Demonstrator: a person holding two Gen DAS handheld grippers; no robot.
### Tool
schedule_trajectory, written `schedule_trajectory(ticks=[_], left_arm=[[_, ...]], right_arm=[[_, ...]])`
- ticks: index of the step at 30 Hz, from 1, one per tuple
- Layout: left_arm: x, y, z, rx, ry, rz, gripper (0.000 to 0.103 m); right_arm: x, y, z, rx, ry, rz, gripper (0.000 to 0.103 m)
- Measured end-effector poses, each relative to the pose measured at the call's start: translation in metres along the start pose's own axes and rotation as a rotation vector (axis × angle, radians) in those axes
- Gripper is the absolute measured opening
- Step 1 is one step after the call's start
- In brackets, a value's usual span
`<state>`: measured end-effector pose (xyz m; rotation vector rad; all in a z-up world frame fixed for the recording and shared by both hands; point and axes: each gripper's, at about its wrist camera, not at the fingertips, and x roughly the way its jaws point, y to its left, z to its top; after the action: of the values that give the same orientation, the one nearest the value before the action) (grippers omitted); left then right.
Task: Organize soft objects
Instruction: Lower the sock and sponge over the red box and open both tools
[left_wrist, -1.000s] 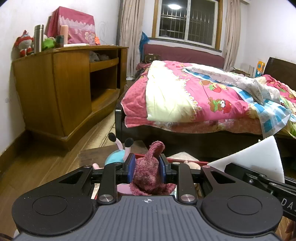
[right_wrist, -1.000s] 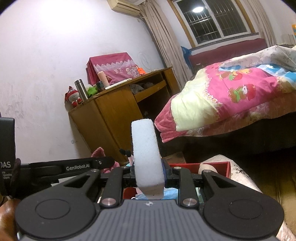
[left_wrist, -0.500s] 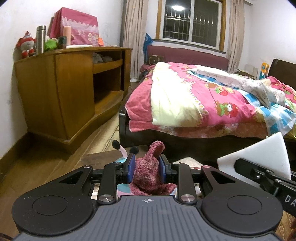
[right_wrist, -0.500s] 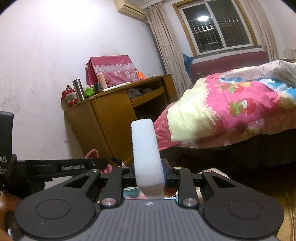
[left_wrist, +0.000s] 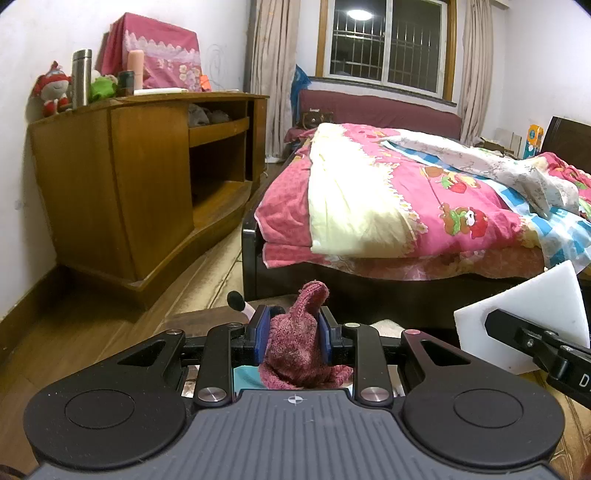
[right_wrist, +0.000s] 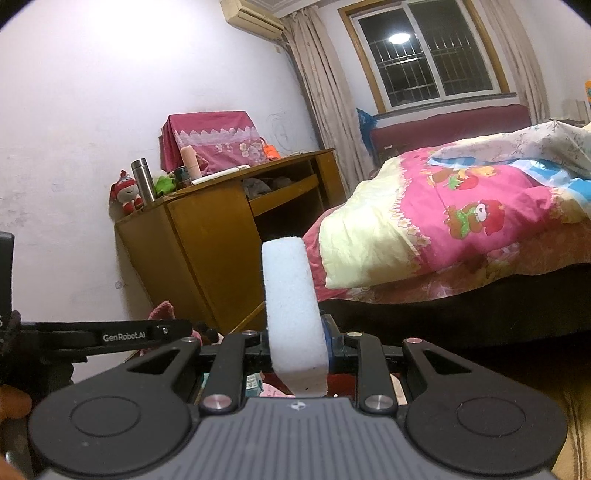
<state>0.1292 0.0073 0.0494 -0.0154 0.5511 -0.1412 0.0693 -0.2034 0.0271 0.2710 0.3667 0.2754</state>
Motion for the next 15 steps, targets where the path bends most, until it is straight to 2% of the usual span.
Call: schedule_trajectory(ticks=[15], left_arm=[[0.027,-0.012,0.002,0.031,0.025,-0.014,0.028]], right_arm=[[0.033,-0.012,0.001,-0.005,0.043,-0.018,0.000]])
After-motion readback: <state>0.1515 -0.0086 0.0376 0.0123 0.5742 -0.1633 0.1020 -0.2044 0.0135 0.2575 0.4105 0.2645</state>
